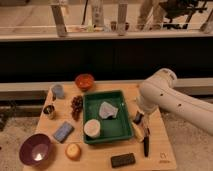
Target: Place brush in paper cup
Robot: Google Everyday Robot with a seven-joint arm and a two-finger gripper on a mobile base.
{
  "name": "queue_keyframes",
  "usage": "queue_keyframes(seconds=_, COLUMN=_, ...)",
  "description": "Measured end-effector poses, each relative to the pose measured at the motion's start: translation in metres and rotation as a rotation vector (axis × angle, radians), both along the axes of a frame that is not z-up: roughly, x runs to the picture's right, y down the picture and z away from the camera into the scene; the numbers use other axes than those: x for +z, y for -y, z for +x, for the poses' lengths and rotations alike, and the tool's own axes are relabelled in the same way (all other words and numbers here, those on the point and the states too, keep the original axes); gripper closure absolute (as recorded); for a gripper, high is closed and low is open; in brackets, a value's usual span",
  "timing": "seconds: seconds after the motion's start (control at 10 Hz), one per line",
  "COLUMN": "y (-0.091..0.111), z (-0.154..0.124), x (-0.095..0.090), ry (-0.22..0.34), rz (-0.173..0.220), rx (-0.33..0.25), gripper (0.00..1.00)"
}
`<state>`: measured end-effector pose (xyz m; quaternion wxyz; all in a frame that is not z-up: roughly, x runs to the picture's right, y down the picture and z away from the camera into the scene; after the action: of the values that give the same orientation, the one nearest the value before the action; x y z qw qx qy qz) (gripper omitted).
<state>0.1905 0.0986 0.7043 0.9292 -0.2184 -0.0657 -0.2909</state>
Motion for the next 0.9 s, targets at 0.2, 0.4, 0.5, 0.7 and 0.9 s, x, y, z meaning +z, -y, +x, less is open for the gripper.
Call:
queue_keyframes(seconds=0.2, y=-0.007, z=0.034, x=0.013, ry=-0.012, rz=-0.034, rx=0.013, gripper=0.20)
queue_keyframes(seconds=0.4, y=-0.034, z=0.071, x=0.030, ry=0.047, rz=-0.098, rx=0.012, gripper=0.20)
queue_keyframes(seconds=0.5, y=-0.065, z=0.089, x=0.056, ry=0.109, rz=-0.139, rx=-0.005, gripper=0.20)
queue_keyframes(seconds=0.7, y=-0.099, z=0.100, x=0.078, ry=0.166, rz=-0.183, rx=-0.056, gripper=0.20)
queue_keyframes(seconds=0.9, y=-0.121, z=0.093, x=0.082, ry=0.234, rz=-0.204, rx=-0.101, gripper=0.20)
